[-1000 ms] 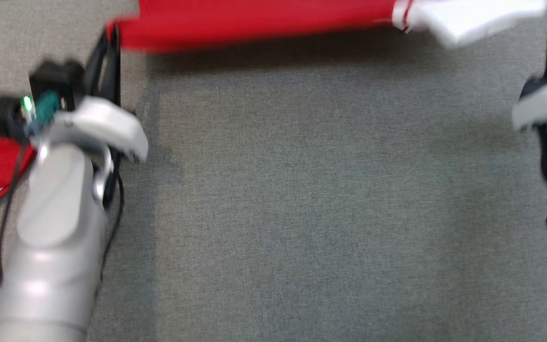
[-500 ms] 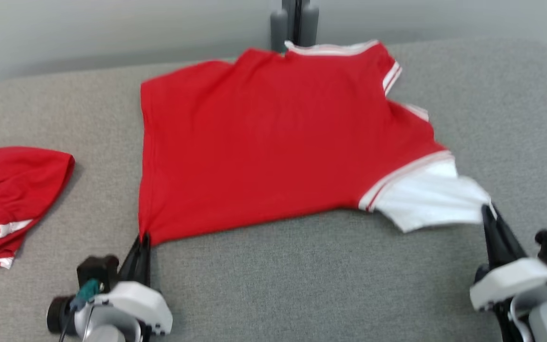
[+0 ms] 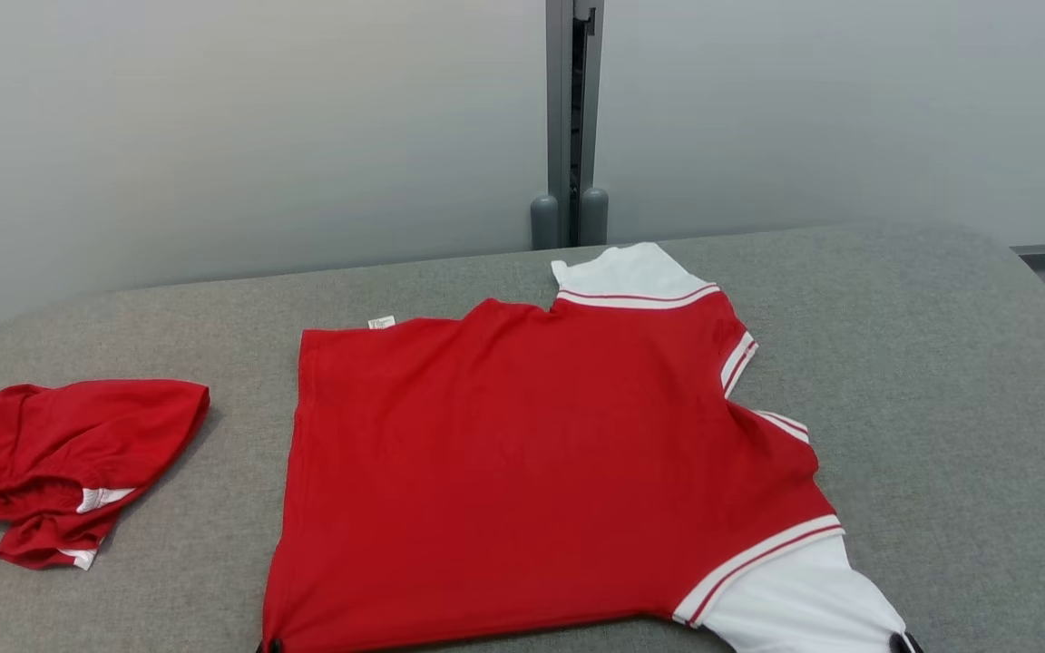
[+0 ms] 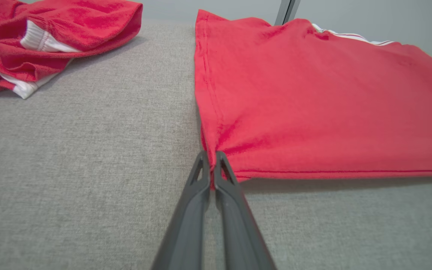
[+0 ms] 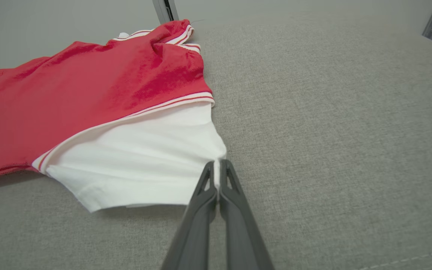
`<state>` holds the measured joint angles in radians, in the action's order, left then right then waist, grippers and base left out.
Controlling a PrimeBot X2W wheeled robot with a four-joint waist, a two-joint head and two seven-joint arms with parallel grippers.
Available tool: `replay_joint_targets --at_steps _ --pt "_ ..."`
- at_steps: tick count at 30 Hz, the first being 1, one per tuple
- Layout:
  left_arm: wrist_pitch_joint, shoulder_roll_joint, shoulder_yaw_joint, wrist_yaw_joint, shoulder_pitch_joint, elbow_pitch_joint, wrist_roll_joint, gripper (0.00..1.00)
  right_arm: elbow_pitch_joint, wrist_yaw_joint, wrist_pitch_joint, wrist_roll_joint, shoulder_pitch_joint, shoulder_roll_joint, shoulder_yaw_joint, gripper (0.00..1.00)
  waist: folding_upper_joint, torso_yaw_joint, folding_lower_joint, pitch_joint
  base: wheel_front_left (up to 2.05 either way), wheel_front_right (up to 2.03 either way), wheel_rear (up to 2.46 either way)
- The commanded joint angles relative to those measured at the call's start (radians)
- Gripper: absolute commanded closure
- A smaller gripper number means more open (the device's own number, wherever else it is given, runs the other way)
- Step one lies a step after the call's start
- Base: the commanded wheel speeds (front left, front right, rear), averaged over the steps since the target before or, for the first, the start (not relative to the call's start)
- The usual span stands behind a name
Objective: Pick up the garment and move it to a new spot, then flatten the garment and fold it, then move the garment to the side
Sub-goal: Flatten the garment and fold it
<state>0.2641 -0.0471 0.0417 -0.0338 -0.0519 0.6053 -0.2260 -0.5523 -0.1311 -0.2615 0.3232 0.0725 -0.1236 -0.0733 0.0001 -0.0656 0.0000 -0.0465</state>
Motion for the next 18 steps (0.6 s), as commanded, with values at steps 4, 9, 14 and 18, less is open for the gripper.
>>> replay_joint_targets --at_steps 4,9,14,18 --pt "0.000 -0.007 -0.011 0.003 -0.058 -0.011 -0.004 1.00 0.010 0.001 -0.005 0.003 0.078 -0.007 0.007 1.00 -0.0001 0.003 0.0000 -0.036 0.00 0.00 0.00" --pt "0.000 -0.007 0.023 -0.005 -0.099 -0.006 -0.001 1.00 0.034 0.001 -0.005 0.023 0.154 -0.030 0.017 1.00 -0.0001 0.012 0.0000 -0.043 0.00 0.00 0.00" --pt "0.000 -0.007 0.043 0.001 -0.075 -0.038 -0.003 1.00 0.074 0.001 -0.005 0.030 0.136 -0.037 0.016 1.00 -0.0001 0.022 0.0000 -0.026 0.00 0.00 0.00" --pt "0.000 -0.006 0.041 0.003 -0.043 -0.094 0.006 1.00 0.117 0.000 -0.005 0.027 0.066 -0.027 0.005 1.00 -0.0001 0.029 0.0000 -0.008 0.00 0.00 0.00"
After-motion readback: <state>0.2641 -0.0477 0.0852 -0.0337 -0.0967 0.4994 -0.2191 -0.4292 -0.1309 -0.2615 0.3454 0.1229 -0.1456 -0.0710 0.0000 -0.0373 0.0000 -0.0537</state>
